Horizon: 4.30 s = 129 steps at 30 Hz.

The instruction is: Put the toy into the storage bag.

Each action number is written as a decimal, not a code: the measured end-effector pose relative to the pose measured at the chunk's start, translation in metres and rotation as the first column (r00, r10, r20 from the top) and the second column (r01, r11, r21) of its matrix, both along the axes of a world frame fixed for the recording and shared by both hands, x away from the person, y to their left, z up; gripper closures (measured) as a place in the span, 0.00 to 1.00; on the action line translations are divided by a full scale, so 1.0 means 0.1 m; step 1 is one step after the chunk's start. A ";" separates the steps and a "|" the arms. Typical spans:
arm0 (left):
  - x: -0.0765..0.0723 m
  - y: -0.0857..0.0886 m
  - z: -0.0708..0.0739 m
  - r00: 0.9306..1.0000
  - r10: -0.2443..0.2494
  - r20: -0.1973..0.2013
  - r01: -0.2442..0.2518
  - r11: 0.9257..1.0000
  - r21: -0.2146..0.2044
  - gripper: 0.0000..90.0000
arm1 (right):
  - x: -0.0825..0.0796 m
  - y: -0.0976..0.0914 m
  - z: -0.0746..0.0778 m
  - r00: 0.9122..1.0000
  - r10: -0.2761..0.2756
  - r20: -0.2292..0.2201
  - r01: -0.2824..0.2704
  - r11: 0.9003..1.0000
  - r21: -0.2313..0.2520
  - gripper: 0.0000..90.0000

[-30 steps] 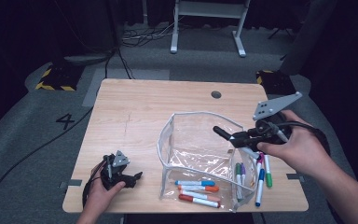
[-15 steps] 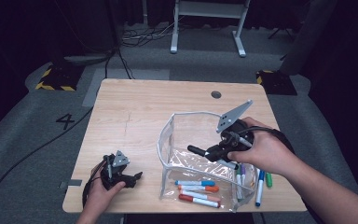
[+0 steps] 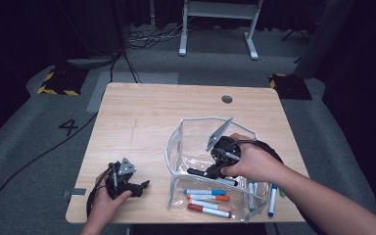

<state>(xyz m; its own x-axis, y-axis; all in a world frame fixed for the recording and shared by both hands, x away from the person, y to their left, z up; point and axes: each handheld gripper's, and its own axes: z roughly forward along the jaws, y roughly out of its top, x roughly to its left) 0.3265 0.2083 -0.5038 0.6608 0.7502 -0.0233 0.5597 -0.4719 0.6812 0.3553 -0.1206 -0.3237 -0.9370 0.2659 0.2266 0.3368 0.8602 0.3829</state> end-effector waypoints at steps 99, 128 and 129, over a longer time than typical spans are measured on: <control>0.05 0.01 0.00 0.996 0.087 -0.010 -0.087 0.996 0.001 0.11 | 0.01 -2.38 0.03 0.758 -0.631 0.166 0.573 0.765 0.293 0.61; 0.07 0.02 -0.01 0.997 0.074 -0.027 -0.074 0.997 0.023 0.00 | 0.21 -2.76 -1.47 0.631 -0.752 0.191 0.759 0.649 0.049 0.79; 0.07 0.02 -0.01 0.997 0.074 -0.027 -0.073 0.997 0.023 0.00 | 0.21 -2.77 -1.47 0.623 -0.755 0.202 0.765 0.642 0.041 0.81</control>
<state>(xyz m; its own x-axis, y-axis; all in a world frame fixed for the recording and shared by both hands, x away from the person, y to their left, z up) 0.3331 0.2100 -0.5051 0.6030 0.7974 -0.0236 0.6118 -0.4433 0.6551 0.3767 -0.3973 -0.4709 -0.4170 0.9078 0.0438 0.8067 0.3475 0.4781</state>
